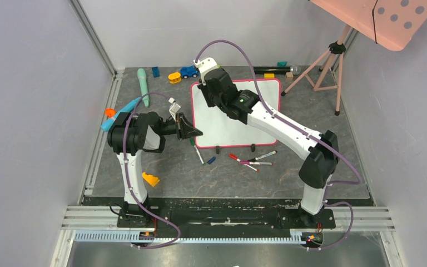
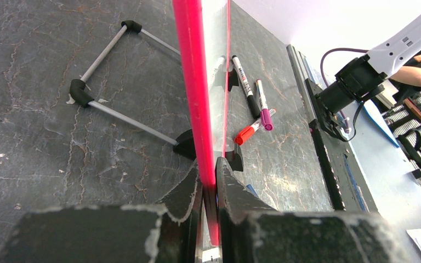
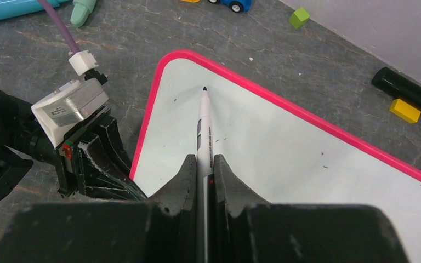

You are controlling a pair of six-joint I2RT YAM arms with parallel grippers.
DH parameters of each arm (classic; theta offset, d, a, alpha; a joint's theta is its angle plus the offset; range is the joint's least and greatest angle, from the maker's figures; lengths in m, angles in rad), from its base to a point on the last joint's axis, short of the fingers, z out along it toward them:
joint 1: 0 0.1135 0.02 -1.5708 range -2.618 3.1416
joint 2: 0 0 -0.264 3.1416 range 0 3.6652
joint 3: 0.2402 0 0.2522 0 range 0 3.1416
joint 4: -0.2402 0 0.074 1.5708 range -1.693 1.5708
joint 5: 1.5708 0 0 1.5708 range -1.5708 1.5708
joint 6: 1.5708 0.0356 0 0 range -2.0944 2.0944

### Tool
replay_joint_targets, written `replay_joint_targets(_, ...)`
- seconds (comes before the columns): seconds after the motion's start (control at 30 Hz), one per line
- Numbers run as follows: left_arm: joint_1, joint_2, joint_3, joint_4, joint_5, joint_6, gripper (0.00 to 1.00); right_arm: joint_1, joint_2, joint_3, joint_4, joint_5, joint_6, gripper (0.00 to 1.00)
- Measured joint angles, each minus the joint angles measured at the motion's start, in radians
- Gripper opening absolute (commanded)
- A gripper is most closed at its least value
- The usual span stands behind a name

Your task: Write a sentence on the whiteboard

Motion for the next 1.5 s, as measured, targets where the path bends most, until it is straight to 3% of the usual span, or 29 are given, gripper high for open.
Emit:
replay_joint_targets(0.83, 0.000, 0.003, 0.000, -0.001, -0.003, 0.000, 0.02, -0.012, 0.026, 0.019, 0.012, -0.002, -0.006, 0.00)
replay_joint_targets(1.5, 0.001, 0.008, 0.000, -0.008, -0.007, -0.006, 0.02, -0.014, -0.026, -0.123, 0.026, -0.071, 0.019, 0.00)
